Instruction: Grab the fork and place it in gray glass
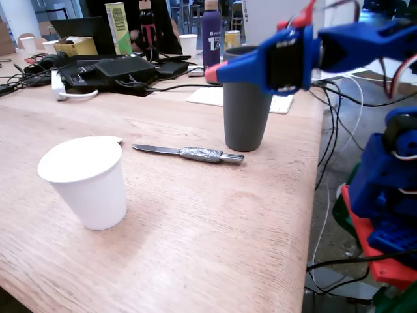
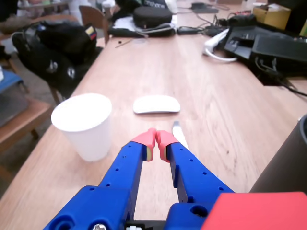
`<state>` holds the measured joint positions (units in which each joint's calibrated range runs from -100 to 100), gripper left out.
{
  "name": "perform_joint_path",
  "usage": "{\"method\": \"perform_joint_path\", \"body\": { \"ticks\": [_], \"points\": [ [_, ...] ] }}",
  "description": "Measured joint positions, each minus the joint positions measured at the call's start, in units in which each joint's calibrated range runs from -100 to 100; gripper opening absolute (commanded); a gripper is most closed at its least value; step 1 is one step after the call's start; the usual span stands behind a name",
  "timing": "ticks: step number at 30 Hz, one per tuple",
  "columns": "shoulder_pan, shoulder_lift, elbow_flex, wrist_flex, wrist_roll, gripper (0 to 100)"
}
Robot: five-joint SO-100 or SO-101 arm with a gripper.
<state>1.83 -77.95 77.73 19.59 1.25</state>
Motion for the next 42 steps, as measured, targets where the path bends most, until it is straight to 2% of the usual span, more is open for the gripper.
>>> {"method": "perform_joint_path", "body": {
  "ticks": [5, 8, 16, 42],
  "points": [
    [-3.7, -13.1, 20.0, 0.0, 0.0, 0],
    [-7.0, -15.6, 21.4, 1.2, 0.0, 0],
    [-8.3, -18.2, 21.6, 20.1, -5.5, 0],
    [-8.3, -18.3, 21.6, 20.4, -5.6, 0]
  ]
}}
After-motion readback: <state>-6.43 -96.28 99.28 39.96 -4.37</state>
